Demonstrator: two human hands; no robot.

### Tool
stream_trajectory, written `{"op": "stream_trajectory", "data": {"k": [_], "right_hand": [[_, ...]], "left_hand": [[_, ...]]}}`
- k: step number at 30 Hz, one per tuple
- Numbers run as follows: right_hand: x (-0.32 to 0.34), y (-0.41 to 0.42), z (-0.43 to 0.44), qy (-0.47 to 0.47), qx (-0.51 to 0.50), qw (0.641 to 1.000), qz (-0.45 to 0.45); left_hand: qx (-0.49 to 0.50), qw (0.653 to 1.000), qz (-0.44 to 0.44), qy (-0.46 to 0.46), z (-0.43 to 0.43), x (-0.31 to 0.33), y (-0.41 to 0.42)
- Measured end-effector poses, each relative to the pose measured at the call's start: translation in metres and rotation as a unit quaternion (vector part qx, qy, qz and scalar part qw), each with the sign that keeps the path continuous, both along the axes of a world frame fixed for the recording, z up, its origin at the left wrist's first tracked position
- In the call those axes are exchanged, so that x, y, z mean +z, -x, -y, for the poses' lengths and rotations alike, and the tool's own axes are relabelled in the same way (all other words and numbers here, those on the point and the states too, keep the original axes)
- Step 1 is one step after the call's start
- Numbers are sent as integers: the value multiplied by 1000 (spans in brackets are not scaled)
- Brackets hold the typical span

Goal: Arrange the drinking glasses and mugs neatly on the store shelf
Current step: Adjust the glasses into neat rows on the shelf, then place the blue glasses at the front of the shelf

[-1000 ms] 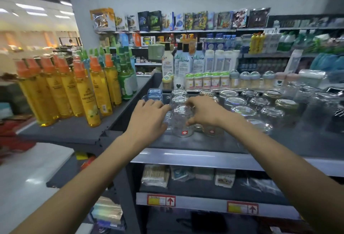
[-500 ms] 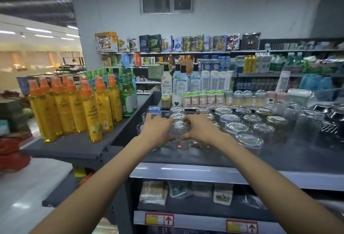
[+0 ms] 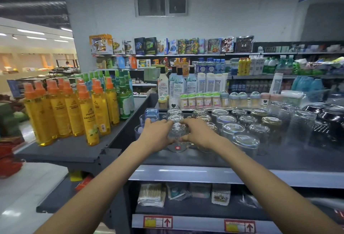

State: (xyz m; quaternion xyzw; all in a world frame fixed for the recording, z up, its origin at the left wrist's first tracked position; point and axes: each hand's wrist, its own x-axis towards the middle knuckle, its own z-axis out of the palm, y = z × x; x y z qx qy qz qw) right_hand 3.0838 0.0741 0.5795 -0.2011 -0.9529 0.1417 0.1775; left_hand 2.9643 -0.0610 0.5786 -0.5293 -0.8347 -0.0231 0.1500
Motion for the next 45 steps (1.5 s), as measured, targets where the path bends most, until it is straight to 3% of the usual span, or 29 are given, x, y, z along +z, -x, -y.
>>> {"op": "stream_trajectory", "data": {"k": [16,25,45], "right_hand": [[-10,-5,6,8,8,1000,-26],[-17,-5,6,-2,6,999,-51],[-26,-13,12,-37,11,996,-83]], "left_hand": [[-7,999,-12,-29,-2,-14,-2],[-19,999,32,-35,-5,-20,2],[-24,997,-10,-77,4,-23,-7]]}}
